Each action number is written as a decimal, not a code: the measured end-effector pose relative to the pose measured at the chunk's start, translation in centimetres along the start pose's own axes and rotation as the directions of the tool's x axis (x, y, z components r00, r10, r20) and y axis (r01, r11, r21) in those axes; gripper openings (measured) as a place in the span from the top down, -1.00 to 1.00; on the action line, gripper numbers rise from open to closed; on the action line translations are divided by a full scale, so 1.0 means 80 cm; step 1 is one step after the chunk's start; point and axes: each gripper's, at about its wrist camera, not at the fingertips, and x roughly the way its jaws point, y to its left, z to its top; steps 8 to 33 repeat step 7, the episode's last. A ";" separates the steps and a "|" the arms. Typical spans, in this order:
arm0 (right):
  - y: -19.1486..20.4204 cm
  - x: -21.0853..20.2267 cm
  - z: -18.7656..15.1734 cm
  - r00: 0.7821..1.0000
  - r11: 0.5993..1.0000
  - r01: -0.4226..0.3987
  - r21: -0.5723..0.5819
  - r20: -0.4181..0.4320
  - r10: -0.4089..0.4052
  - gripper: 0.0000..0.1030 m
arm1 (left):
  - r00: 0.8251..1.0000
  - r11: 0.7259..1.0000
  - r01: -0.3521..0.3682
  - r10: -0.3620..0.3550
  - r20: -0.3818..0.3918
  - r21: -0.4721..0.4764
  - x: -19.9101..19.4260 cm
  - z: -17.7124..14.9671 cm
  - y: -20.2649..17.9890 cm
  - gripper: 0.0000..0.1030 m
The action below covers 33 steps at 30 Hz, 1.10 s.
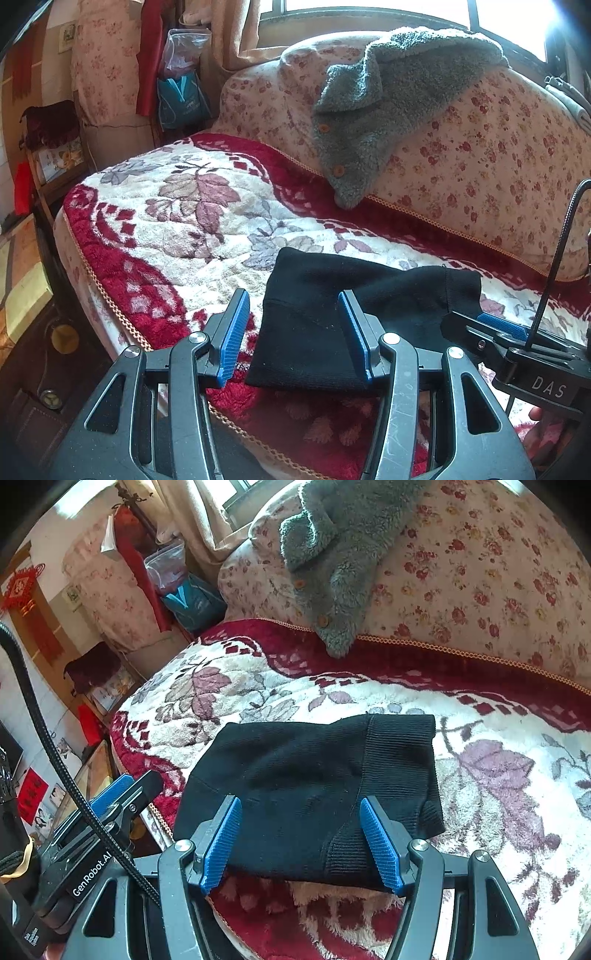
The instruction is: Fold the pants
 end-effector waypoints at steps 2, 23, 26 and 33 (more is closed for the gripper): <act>0.000 0.001 0.000 1.000 1.000 -0.001 0.003 0.000 0.001 -0.26 | 1.000 1.000 -0.012 0.012 0.020 0.007 -0.002 -0.001 -0.001 0.04; -0.001 0.000 -0.001 1.000 1.000 -0.007 0.016 0.003 0.007 -0.26 | 1.000 1.000 0.007 -0.007 0.008 0.010 -0.005 0.002 -0.005 0.04; -0.001 0.000 -0.001 1.000 1.000 -0.007 0.016 0.003 0.007 -0.26 | 1.000 1.000 0.007 -0.007 0.008 0.010 -0.005 0.002 -0.005 0.04; -0.001 0.000 -0.001 1.000 1.000 -0.007 0.016 0.003 0.007 -0.26 | 1.000 1.000 0.007 -0.007 0.008 0.010 -0.005 0.002 -0.005 0.04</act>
